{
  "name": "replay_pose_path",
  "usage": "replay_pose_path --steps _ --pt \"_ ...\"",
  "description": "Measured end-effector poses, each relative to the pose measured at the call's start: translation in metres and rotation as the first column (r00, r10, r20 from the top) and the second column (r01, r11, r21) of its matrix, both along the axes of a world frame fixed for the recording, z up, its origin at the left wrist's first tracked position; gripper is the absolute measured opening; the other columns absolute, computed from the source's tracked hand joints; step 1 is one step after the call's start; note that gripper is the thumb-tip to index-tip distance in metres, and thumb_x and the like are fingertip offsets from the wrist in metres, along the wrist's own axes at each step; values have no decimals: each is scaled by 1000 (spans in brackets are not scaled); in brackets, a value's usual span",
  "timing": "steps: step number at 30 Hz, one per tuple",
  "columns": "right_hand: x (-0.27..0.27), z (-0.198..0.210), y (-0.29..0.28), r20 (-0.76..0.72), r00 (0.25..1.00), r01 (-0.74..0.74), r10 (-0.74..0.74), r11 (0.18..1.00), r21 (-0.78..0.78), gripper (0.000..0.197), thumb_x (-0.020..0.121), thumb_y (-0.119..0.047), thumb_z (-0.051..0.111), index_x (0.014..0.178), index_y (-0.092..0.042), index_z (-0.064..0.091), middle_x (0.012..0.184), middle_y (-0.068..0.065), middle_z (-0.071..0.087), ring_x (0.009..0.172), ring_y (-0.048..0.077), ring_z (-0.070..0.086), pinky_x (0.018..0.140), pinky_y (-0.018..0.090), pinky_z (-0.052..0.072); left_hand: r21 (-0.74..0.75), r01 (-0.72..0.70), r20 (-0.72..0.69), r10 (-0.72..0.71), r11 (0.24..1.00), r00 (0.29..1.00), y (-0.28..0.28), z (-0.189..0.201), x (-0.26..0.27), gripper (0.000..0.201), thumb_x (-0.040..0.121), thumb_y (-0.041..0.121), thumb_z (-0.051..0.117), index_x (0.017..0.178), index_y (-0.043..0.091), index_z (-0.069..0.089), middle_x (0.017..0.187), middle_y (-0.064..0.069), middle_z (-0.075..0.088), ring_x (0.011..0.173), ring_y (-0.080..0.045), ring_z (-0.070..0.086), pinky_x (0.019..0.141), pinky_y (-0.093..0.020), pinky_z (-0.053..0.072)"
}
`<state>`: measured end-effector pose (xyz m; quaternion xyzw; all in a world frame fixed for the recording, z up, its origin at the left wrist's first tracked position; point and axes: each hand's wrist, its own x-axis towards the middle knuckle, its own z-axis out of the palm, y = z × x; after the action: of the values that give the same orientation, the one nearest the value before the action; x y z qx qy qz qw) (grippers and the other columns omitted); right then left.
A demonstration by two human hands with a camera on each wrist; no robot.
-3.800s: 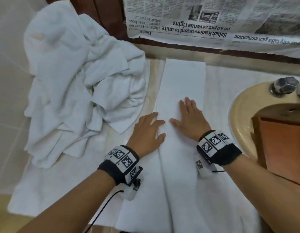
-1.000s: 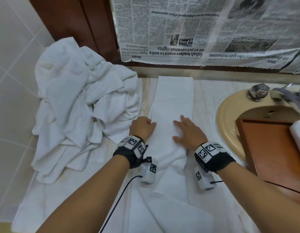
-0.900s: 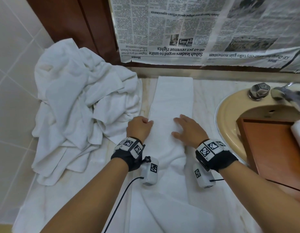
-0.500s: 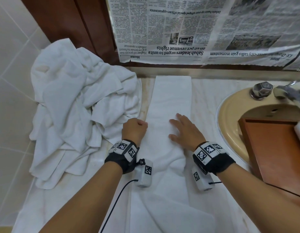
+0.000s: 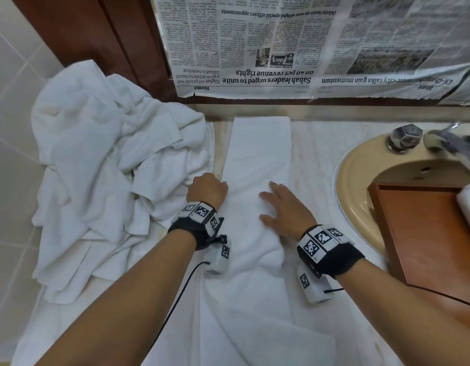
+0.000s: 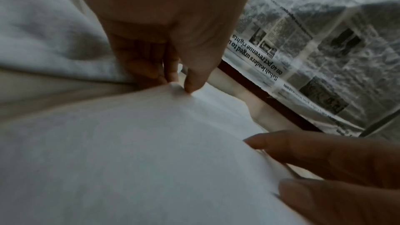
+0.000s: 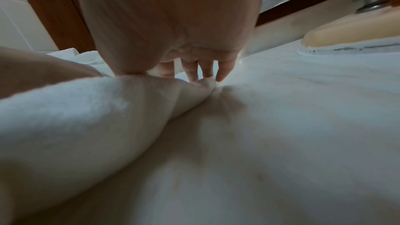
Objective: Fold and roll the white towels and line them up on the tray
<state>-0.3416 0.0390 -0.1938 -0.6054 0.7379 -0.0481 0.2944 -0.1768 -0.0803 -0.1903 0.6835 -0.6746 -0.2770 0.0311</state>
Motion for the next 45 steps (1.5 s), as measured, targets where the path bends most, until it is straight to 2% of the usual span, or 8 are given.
replay_pose_path --steps 9,13,17,27,30,34,41,45 --pt "-5 -1 2 30 999 25 -23 999 -48 58 93 -36 56 147 -26 35 161 -7 10 148 13 6 117 32 17 -121 41 40 -36 992 999 5 -3 -4 25 93 26 49 113 13 58 113 -7 62 105 -27 58 76 -34 44" --pt "-3 -3 2 38 999 34 -32 998 -53 59 93 -37 56 147 -26 34 161 -8 9 148 11 5 116 30 15 -374 463 105 -459 804 882 18 -3 -20 42 96 23 47 138 21 47 142 -2 43 129 -23 42 91 -38 43" --pt "-5 -6 3 24 999 27 -26 998 -55 60 93 -37 56 147 -27 33 161 -11 8 148 9 4 117 33 19 -7 767 315 -727 641 610 7 -18 -25 59 103 41 25 155 23 4 162 4 -9 150 -20 -2 115 -42 18" --pt "-21 -13 5 -130 988 -86 87 996 9 65 96 -54 40 152 -30 16 160 -16 -9 148 8 -9 120 40 9 129 517 324 -529 846 784 -5 -13 -16 70 102 48 18 153 8 -9 160 -8 -18 149 -21 -8 120 -41 5" --pt "-32 -11 1 -184 979 -86 93 995 51 68 97 -55 35 154 -27 9 160 -15 -14 147 9 -12 120 40 6 69 628 236 -624 775 745 15 -10 -13 74 101 52 24 154 10 -6 160 -10 -17 149 -24 -7 118 -42 12" --pt "-47 -5 -16 -210 971 -91 112 990 105 70 98 -53 36 154 -26 5 159 -15 -16 147 8 -12 120 40 4 100 817 256 -808 567 530 44 -25 0 71 98 60 18 153 27 -12 158 6 -26 148 -19 -17 120 -42 8" --pt "-51 -3 -31 -231 969 -56 87 989 138 68 99 -46 42 154 -24 9 160 -14 -13 148 9 -11 119 41 8 78 590 359 -574 804 736 39 -15 15 60 104 34 24 154 10 0 162 -9 -12 149 -24 0 116 -41 18" --pt "-36 2 -30 -247 969 20 3 996 91 63 98 -37 45 152 -19 18 162 -6 -6 149 16 -4 119 42 11 -59 493 118 -484 868 867 70 -2 29 48 99 30 40 142 9 34 142 -12 45 127 -28 45 95 -39 42"
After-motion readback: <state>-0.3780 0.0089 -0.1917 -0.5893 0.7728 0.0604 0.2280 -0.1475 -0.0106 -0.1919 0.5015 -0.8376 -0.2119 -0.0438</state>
